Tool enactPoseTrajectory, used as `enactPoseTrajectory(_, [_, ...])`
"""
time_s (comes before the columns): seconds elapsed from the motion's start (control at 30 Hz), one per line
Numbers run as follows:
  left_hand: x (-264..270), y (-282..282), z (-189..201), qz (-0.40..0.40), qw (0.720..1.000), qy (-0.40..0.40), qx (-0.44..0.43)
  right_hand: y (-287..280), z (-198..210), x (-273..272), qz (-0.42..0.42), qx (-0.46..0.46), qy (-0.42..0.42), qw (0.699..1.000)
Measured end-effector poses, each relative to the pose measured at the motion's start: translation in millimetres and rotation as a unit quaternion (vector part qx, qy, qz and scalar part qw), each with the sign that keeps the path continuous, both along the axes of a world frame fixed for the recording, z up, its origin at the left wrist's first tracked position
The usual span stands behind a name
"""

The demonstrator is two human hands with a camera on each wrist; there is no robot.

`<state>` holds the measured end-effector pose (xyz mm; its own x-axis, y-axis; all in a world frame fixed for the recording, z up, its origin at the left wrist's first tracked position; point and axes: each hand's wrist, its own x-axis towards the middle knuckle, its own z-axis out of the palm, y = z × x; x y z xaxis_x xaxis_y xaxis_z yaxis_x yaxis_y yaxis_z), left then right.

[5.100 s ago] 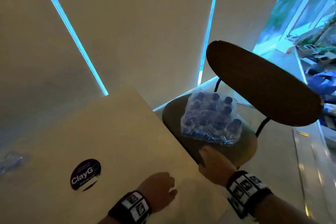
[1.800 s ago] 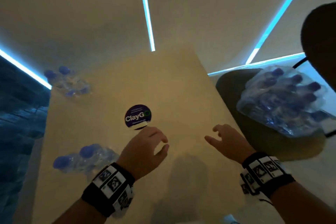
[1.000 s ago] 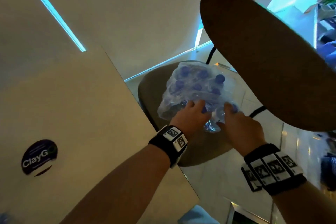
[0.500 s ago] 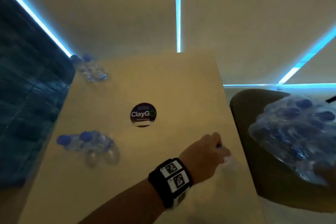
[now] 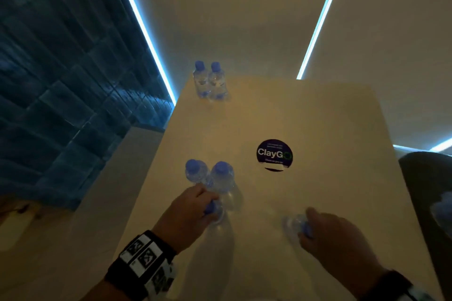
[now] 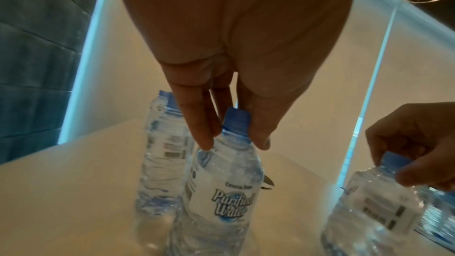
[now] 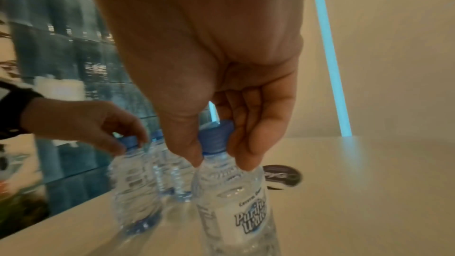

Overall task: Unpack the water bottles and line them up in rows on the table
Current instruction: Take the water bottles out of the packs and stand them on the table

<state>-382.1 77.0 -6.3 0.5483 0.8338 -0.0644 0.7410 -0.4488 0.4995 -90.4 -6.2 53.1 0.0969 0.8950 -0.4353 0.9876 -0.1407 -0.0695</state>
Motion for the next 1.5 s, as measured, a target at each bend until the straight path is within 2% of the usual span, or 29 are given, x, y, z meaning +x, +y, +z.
enactPoseTrajectory(0.03, [-11,3,-1,0.023,1.000,-0.005,-0.002,12,-5,-23,0.039,0.014,0.016,0.999])
enactPoseTrajectory(0.13, [-34,14,-4,0.082,0.996,-0.043,-0.019,45,-20,-71,0.053,0.039,0.090,0.994])
enactPoseTrajectory(0.33, [-43,29,-15,0.115,0.991,-0.063,-0.021,78,-33,-114,0.073,0.074,0.150,0.983])
enactPoseTrajectory(0.47, [-37,31,-17,0.137,0.988,-0.071,-0.008,85,-41,-123,0.096,0.116,0.182,0.972])
enactPoseTrajectory(0.67, [-37,28,-20,0.139,0.988,-0.067,-0.002,85,-52,-121,0.086,0.127,0.223,0.963])
enactPoseTrajectory(0.83, [-37,25,-12,0.138,0.988,-0.075,-0.006,77,-55,-98,0.014,0.087,0.369,0.925])
enactPoseTrajectory(0.93, [-36,20,-7,0.155,0.985,-0.072,-0.017,76,-63,-83,-0.013,0.052,0.418,0.907])
enactPoseTrajectory(1.03, [-40,10,3,0.187,0.982,-0.007,-0.023,73,-64,-66,-0.007,0.050,0.412,0.910])
enactPoseTrajectory(1.1, [-36,3,20,0.183,0.982,0.042,0.030,64,-58,-36,-0.010,0.034,0.401,0.915])
enactPoseTrajectory(1.2, [16,-11,52,0.144,0.977,0.033,0.152,34,-58,57,-0.095,0.012,0.382,0.919])
enactPoseTrajectory(1.27, [86,-20,61,0.047,0.983,0.022,0.176,0,-67,135,-0.183,0.028,0.323,0.928])
enactPoseTrajectory(1.37, [221,-44,52,-0.126,0.985,-0.046,0.106,-64,-74,245,-0.343,0.059,0.208,0.914])
enactPoseTrajectory(1.43, [316,-66,34,-0.250,0.965,-0.044,0.068,-104,-70,299,-0.420,0.084,0.157,0.890])
enactPoseTrajectory(1.5, [404,-88,14,-0.355,0.934,-0.020,0.040,-131,-66,339,-0.454,0.136,0.130,0.871])
